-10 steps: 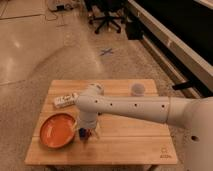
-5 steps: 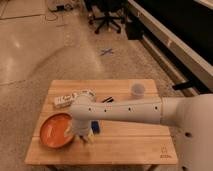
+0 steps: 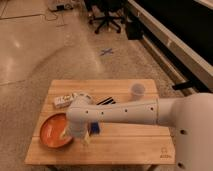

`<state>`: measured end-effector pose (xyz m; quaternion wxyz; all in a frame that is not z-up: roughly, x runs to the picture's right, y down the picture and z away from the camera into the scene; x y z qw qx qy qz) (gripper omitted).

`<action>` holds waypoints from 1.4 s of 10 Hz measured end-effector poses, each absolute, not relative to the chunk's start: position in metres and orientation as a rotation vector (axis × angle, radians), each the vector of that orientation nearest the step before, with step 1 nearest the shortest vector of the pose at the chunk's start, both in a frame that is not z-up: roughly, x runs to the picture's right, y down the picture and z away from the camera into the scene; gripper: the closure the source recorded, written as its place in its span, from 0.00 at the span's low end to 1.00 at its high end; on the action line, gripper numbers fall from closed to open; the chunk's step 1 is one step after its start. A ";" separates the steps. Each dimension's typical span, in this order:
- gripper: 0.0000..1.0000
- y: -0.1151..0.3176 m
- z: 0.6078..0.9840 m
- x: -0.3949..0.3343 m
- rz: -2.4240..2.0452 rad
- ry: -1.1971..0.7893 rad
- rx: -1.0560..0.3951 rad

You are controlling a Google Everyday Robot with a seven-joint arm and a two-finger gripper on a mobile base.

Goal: Pick up the ceramic bowl

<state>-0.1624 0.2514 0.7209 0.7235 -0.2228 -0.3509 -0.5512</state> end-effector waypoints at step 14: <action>0.20 0.249 0.757 -0.183 -1.080 -0.812 -0.290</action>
